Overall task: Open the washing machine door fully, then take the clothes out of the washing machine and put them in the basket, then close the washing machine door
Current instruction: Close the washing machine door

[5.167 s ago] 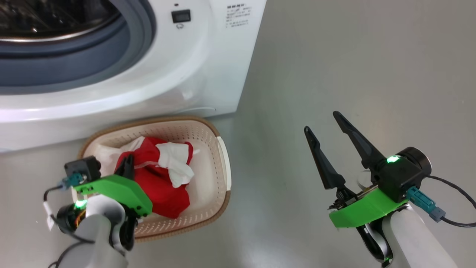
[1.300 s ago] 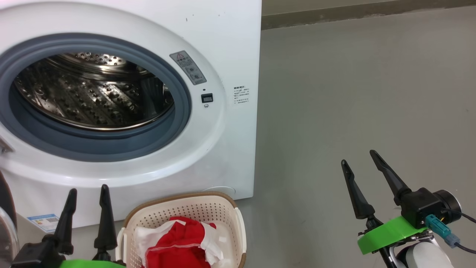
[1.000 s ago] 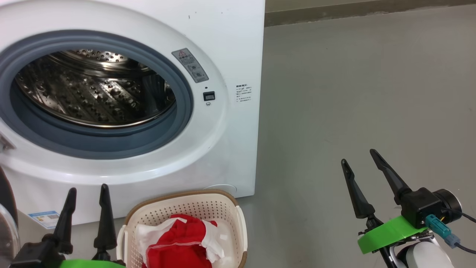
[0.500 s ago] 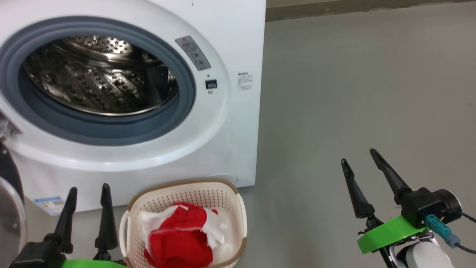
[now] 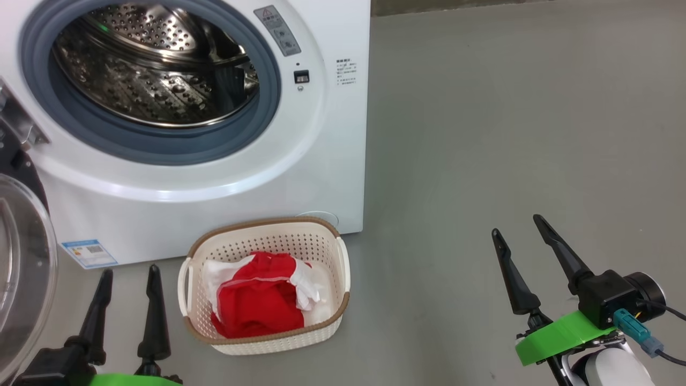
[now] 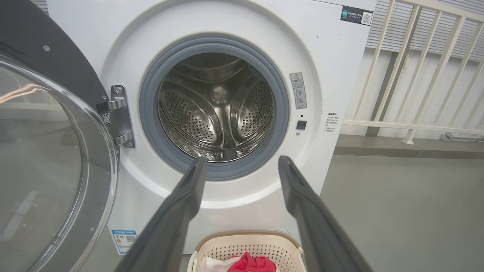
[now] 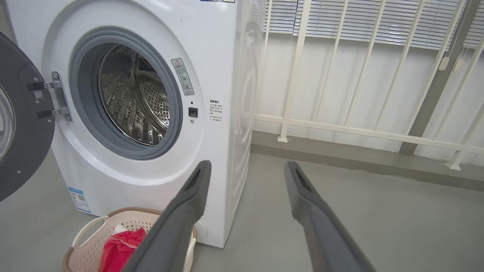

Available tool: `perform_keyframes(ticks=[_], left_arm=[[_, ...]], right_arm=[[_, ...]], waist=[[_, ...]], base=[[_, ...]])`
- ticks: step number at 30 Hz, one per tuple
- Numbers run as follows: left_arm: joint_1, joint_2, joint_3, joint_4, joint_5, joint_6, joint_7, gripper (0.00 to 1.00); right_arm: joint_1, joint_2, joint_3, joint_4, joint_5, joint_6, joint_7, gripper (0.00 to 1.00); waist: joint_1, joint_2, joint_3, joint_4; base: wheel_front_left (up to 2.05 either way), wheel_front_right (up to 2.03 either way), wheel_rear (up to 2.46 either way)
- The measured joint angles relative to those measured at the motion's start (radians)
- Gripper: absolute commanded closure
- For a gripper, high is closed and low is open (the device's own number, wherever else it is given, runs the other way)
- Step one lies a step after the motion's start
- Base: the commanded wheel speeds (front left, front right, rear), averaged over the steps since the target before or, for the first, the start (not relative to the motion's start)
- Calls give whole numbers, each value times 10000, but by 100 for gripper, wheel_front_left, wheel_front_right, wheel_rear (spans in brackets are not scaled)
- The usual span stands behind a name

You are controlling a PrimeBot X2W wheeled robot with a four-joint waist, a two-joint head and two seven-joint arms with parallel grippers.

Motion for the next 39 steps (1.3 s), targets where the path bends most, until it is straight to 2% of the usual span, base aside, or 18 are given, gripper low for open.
perform_keyframes(ticks=[21, 33, 39], left_arm=[[0, 54, -151, -107, 4, 155, -31, 0], [0, 48, -224, -570, 54, 533, 2, 0], [3, 48, -232, -978, 56, 692, 174, 0]], right_arm=[[0, -63, 132, 6, 0, 0, 0, 0], [-10, -82, 437, -48, 6, 0, 0, 0], [-43, -186, 702, -157, 13, 0, 0, 0]], waist=[[0, 0, -7, 226], [0, 0, 41, 1012], [0, 0, 79, 1742]], base=[[-7, 7, 0], [0, 0, 0], [0, 0, 0]])
